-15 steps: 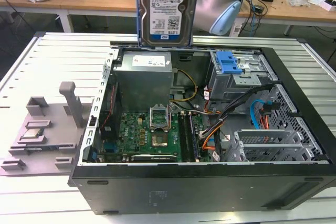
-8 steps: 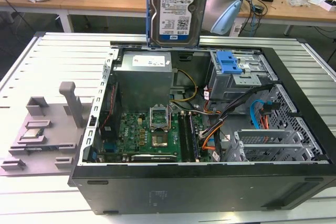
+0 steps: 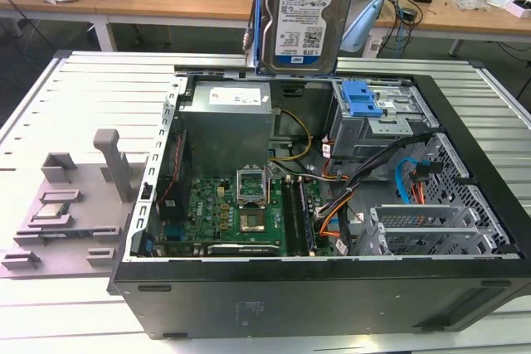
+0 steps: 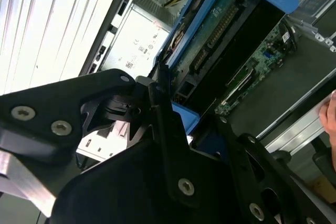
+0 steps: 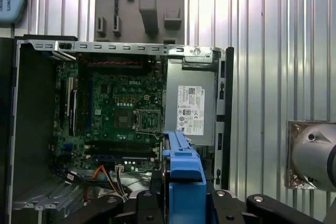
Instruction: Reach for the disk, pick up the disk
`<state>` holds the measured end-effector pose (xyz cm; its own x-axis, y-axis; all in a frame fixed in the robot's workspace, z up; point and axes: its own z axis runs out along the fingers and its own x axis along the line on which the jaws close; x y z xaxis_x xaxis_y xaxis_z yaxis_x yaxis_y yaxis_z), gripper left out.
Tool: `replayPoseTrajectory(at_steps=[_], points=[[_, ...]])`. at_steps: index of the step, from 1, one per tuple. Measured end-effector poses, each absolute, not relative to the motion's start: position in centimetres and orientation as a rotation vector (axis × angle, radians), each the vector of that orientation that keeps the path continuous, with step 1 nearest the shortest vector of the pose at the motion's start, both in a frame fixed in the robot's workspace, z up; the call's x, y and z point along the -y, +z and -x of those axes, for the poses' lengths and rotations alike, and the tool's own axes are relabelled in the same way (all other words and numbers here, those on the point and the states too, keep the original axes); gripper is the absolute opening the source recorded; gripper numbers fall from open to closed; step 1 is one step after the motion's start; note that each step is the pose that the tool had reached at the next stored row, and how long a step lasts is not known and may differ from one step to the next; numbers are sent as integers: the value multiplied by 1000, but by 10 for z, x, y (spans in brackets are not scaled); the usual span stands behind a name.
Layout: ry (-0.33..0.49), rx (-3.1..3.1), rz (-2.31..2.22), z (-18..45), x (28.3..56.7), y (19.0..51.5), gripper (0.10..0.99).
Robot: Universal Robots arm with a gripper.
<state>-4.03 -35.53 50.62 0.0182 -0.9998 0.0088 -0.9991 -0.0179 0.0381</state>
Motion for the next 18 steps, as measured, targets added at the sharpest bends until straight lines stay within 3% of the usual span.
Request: replayPoseTrajectory(at_steps=[9, 18], points=[[-32, 2178, -2218, 37, 356, 506, 369], [-32, 2178, -2217, 38, 390, 506, 369]])
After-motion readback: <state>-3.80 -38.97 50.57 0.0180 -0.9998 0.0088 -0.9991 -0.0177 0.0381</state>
